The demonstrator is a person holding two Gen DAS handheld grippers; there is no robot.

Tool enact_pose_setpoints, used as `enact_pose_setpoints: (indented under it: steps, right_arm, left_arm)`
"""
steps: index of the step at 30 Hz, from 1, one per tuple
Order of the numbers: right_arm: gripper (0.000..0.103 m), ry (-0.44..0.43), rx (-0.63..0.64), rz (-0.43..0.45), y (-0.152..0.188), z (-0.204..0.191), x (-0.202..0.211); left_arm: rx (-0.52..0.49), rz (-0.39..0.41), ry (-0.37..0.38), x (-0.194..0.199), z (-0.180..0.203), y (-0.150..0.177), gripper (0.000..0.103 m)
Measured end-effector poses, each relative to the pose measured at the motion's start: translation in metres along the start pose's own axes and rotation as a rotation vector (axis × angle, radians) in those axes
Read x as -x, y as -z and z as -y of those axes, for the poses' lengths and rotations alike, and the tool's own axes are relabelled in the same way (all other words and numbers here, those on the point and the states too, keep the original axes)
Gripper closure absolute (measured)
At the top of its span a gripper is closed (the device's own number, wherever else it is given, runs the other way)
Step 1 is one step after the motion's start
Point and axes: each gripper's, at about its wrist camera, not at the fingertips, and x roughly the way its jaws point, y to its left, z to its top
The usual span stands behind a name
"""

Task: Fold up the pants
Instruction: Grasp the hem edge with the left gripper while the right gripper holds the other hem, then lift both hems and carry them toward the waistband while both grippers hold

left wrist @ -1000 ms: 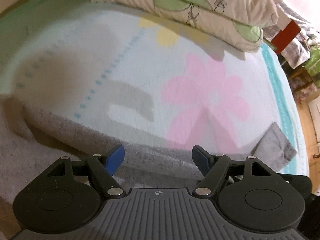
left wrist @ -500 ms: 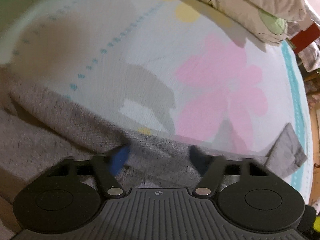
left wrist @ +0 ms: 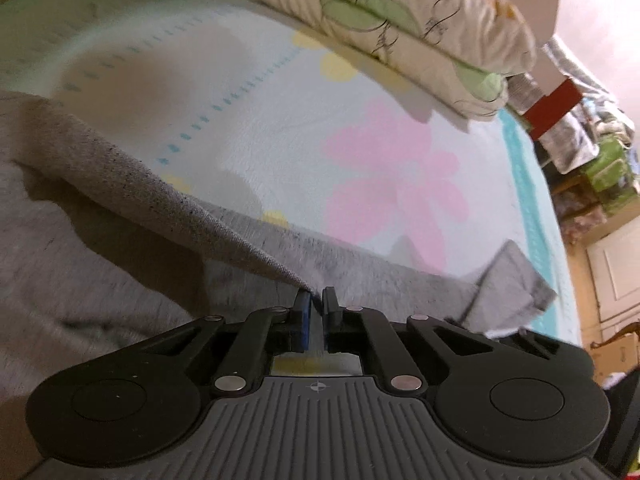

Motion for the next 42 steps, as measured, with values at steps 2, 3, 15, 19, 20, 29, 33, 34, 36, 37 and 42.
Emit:
enact_pose_setpoints:
  steps: [2, 3, 15, 19, 20, 29, 33, 34, 36, 37, 42]
  right_arm:
    - [0.096, 0.007, -0.010, 0.017, 0.000, -0.003, 0.009]
    - [0.096, 0.011, -0.013, 0.019, 0.000, -0.005, 0.013]
    - [0.097, -0.014, -0.213, -0.026, 0.022, -0.015, 0.043]
    - [0.088, 0.131, -0.416, -0.049, 0.016, 0.029, 0.039]
    - [0.085, 0.182, -0.460, -0.059, 0.016, 0.042, 0.035]
    - [0.071, 0.548, -0.726, -0.218, 0.012, 0.140, -0.049]
    - [0.068, 0.656, -0.773, -0.354, 0.009, 0.163, -0.090]
    - [0.067, 0.673, -0.778, -0.398, 0.013, 0.167, -0.094]
    - [0.067, 0.701, -0.784, -0.451, 0.017, 0.168, -0.103]
    - [0.067, 0.711, -0.790, -0.440, 0.018, 0.168, -0.101]
    - [0.102, 0.611, -0.897, -0.399, 0.031, 0.180, -0.069]
  left_arm:
    - [-0.019, 0.031, 0.004, 0.012, 0.002, 0.008, 0.103]
    - [-0.026, 0.045, 0.004, 0.020, 0.003, 0.015, 0.103]
    - [-0.178, -0.013, -0.049, 0.016, 0.007, 0.054, 0.101]
    - [-0.168, -0.024, -0.038, 0.008, 0.002, 0.054, 0.101]
    - [-0.164, -0.026, -0.038, 0.006, 0.001, 0.055, 0.101]
    - [-0.176, -0.071, -0.027, -0.005, -0.014, 0.068, 0.100]
    - [-0.158, -0.072, -0.023, -0.005, -0.024, 0.063, 0.100]
    - [-0.152, -0.071, -0.025, -0.005, -0.026, 0.061, 0.100]
    - [-0.148, -0.064, -0.029, -0.003, -0.030, 0.057, 0.100]
    - [-0.148, -0.058, -0.029, -0.001, -0.031, 0.055, 0.100]
    - [-0.165, -0.035, -0.039, 0.008, -0.032, 0.046, 0.099]
